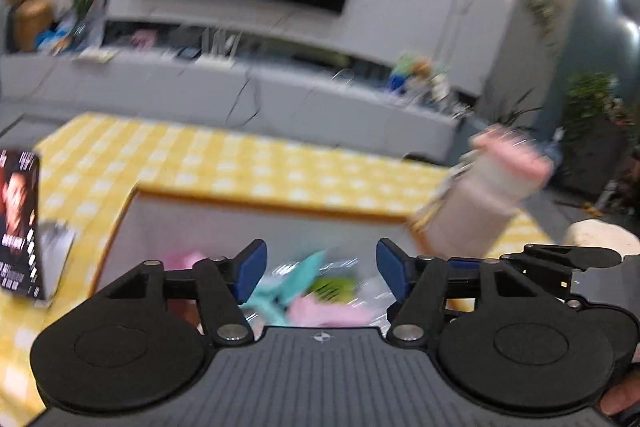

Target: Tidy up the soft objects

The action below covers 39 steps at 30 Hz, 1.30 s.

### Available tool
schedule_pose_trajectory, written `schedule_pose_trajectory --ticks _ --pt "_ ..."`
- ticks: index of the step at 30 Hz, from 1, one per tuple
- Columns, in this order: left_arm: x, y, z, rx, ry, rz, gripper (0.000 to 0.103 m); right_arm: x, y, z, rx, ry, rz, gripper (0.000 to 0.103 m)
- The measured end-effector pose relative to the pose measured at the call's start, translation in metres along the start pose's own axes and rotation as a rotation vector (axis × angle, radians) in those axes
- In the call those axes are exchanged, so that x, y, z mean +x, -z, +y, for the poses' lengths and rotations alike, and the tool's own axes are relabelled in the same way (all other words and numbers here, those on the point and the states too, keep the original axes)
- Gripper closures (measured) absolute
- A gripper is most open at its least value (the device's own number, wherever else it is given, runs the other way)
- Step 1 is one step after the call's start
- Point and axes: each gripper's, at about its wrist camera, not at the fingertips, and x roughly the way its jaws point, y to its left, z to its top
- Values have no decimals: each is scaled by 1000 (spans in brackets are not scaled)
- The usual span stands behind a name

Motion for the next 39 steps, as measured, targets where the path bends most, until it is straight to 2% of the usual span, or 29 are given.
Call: schedule_pose_trajectory --ticks 2,5,8,10,12,13,14,16,18,21,27,30,34,39 --pt "-9 -4 -18 47 21 -46 29 -21 -2 -9 9 32 -34 33" --pt "-26 -10 -43 104 65 -129 29 -59 -3 -25 19 92 -98 25" --pt "-39 -18 -66 130 101 -169 28 -96 -5 -39 25 145 -155 17" --pt "-46 -21 -81 158 92 -191 28 -119 -7 -45 22 180 -189 12" --pt "-55 -23 -97 212 61 -209 23 -140 -5 -50 28 228 -216 9" --pt "-58 -22 -103 226 47 -216 13 -150 -3 -52 37 250 -227 8" --pt "-62 -21 -110 236 32 -221 8 -159 0 -53 47 270 -240 3" --pt "-69 -16 -119 242 1 -224 6 -175 10 -51 70 317 -270 3" --pt "-71 -11 -130 223 -45 -214 5 -187 22 -50 97 372 -285 3" --pt "-69 0 -139 186 -66 -225 4 -199 40 -51 186 430 -292 3" --pt "-65 24 -141 170 -83 -162 4 -202 71 -53 300 446 -251 3" --pt "-66 39 -138 153 -100 -122 4 -203 85 -46 317 453 -253 3" --pt "-61 57 -134 126 -106 -63 4 -200 100 -39 322 519 -255 3" --pt "-57 67 -130 122 -125 -34 4 -191 110 -33 325 516 -225 3"
